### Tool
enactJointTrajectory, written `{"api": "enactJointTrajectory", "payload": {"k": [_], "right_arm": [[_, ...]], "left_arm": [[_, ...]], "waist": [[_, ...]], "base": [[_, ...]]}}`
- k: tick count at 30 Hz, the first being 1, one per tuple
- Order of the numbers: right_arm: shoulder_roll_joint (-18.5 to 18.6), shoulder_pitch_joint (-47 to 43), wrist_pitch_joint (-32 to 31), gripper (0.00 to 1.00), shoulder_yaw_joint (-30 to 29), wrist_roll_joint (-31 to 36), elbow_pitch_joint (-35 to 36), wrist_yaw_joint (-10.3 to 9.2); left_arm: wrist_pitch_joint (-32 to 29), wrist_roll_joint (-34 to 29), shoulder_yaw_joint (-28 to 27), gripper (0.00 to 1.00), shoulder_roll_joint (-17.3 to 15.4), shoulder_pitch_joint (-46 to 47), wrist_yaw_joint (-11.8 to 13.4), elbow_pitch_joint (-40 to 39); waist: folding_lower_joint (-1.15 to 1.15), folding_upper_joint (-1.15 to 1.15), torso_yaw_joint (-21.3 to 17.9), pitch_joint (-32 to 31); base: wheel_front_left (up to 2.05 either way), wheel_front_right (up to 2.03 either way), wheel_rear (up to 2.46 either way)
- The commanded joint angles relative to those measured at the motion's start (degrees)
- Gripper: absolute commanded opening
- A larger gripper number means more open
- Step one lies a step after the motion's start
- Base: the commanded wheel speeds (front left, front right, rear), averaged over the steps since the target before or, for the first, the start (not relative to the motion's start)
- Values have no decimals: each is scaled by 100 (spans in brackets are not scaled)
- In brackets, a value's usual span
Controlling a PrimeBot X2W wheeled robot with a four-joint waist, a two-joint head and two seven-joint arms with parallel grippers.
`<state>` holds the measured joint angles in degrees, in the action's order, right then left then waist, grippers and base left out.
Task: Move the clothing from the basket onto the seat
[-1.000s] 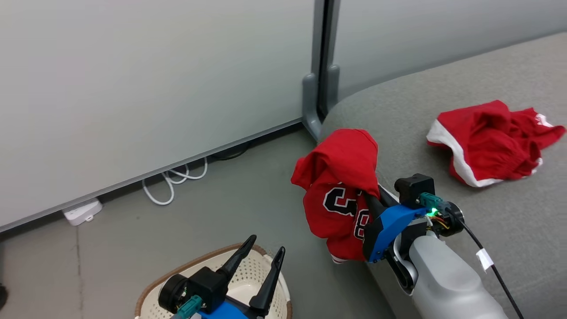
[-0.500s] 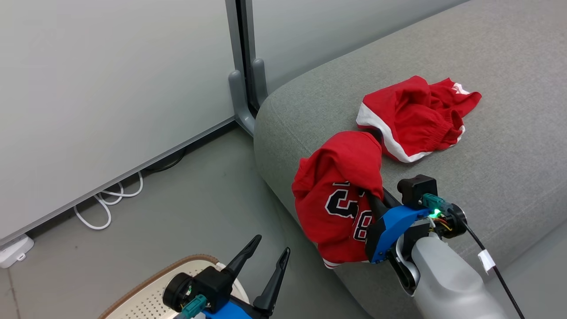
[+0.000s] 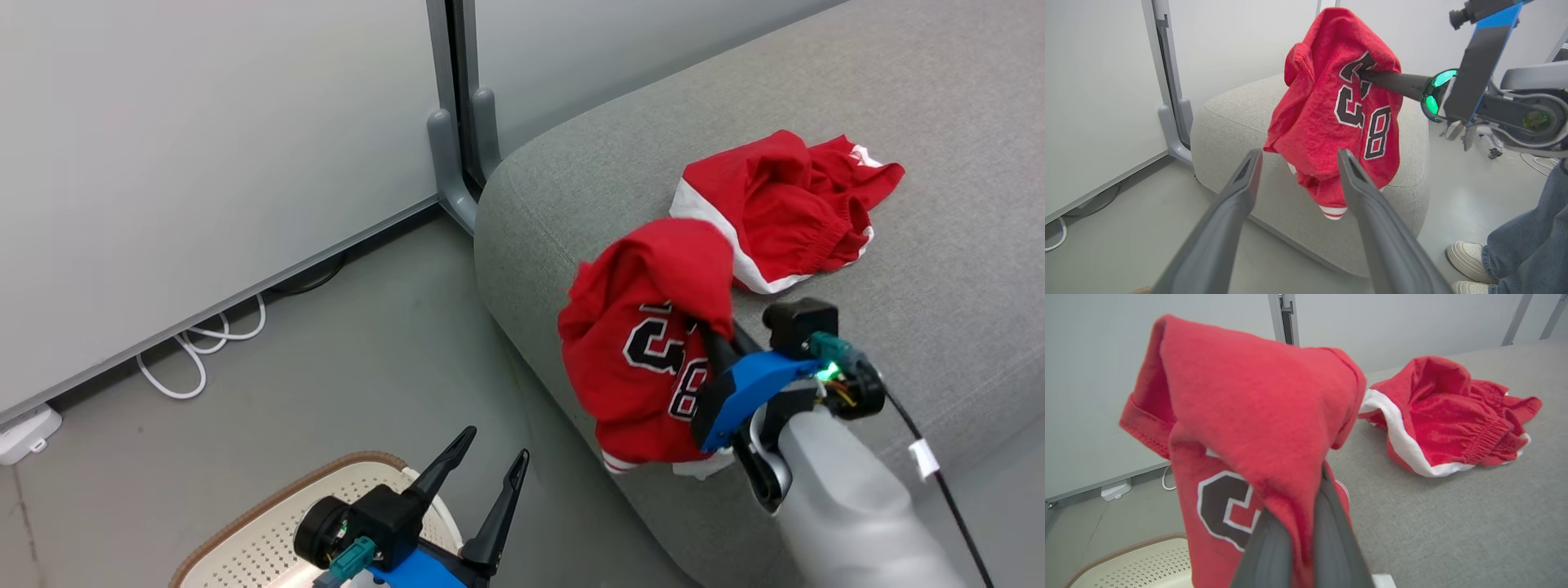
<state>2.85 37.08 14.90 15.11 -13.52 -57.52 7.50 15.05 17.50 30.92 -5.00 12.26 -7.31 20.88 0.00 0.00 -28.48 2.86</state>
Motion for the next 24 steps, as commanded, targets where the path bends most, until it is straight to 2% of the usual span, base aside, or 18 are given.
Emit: {"api": "enactJointTrajectory", "payload": {"k": [1,8,12,19,22,24], "right_arm": [[18,235,37,0,-156,79,-8,-2],[496,1284,-71,0,-1072,398,-38,-2],[1009,2009,-237,0,-1742,555,-16,-2],[2120,2952,-466,0,-2854,1029,218,-2],[2430,3077,-426,0,-3388,1192,338,-2],[2500,2986,-362,0,-3743,1332,358,-2]], "left_arm": [[19,-41,-32,100,-61,67,-20,-16],[18,-141,86,100,-228,412,-20,-119],[19,-165,188,100,-329,767,-21,-217],[18,-267,439,100,-563,1454,-21,-478],[14,-325,499,100,-658,1751,-21,-593],[2,-367,546,100,-706,1940,-21,-666]], "waist": [[0,0,72,93],[0,0,403,708],[0,0,674,1249],[0,0,1175,2286],[0,0,1339,2718],[0,0,1421,2958]], "base": [[0,0,0],[0,0,0],[0,0,0],[0,0,0],[0,0,0],[0,0,0]]}}
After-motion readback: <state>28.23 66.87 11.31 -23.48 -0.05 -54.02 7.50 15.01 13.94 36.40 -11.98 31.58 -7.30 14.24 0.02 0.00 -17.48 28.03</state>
